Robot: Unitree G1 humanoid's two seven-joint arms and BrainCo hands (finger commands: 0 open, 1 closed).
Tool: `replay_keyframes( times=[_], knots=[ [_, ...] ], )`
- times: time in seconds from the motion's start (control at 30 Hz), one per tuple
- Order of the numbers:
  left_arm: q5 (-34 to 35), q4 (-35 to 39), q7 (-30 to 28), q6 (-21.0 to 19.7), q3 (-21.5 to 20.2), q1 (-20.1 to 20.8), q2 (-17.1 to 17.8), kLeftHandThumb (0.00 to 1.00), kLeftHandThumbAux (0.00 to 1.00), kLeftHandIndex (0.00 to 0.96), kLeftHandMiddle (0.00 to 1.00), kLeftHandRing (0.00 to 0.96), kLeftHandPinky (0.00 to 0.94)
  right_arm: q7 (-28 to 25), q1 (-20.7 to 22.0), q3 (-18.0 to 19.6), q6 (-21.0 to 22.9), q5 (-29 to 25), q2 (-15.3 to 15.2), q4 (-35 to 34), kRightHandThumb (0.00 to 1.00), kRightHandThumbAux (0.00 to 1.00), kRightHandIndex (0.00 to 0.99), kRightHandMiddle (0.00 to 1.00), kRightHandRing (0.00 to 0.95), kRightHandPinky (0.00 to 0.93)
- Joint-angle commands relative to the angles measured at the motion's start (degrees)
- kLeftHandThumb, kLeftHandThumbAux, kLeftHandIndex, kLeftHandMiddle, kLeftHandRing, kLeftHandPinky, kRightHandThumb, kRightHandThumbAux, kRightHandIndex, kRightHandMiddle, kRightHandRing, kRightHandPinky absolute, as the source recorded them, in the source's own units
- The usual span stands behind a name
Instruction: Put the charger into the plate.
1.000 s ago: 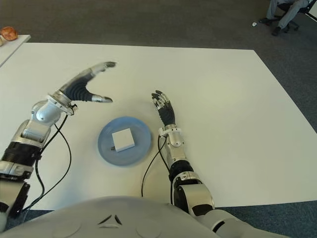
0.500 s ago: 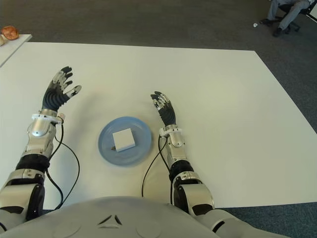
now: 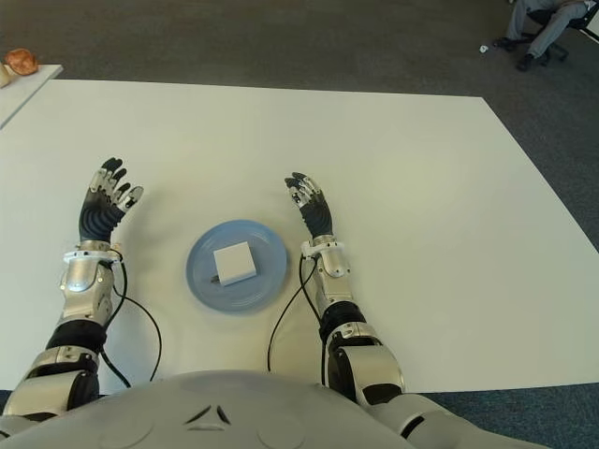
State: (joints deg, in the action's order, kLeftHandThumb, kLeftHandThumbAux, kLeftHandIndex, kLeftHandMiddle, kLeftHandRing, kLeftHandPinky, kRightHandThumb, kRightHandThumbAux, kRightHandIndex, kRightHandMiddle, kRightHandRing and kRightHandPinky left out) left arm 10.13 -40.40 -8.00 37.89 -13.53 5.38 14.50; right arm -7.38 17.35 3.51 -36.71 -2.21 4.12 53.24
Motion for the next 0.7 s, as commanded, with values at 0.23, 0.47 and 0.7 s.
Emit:
replay_keyframes(
  times=[0.23, 0.47, 0.7],
  knots=[
    [-0.6, 6.5, 1.7, -2.3, -0.4, -7.1, -3.7, 0.0, 0.75, 0.0, 0.0, 0.0, 0.0, -0.2, -5.7, 0.4, 4.4, -0.6, 0.7, 3.6, 0.0, 0.496, 0.195, 0.294, 0.209, 0.079],
    [-1.9, 11.6, 1.4, -1.7, 0.2, -15.9, -4.8, 0.0, 0.777, 0.0, 0.0, 0.0, 0.011, -0.1, -5.9, 0.3, 4.9, -0.5, 0.5, 3.1, 0.0, 0.483, 0.191, 0.289, 0.207, 0.078],
    [-1.9, 10.4, 0.7, -3.3, 0.5, -16.8, -4.5, 0.0, 0.807, 0.0, 0.0, 0.0, 0.019, 1.0, -5.7, -0.1, 4.4, 0.4, 0.4, 3.1, 0.0, 0.462, 0.186, 0.281, 0.207, 0.08]
  ],
)
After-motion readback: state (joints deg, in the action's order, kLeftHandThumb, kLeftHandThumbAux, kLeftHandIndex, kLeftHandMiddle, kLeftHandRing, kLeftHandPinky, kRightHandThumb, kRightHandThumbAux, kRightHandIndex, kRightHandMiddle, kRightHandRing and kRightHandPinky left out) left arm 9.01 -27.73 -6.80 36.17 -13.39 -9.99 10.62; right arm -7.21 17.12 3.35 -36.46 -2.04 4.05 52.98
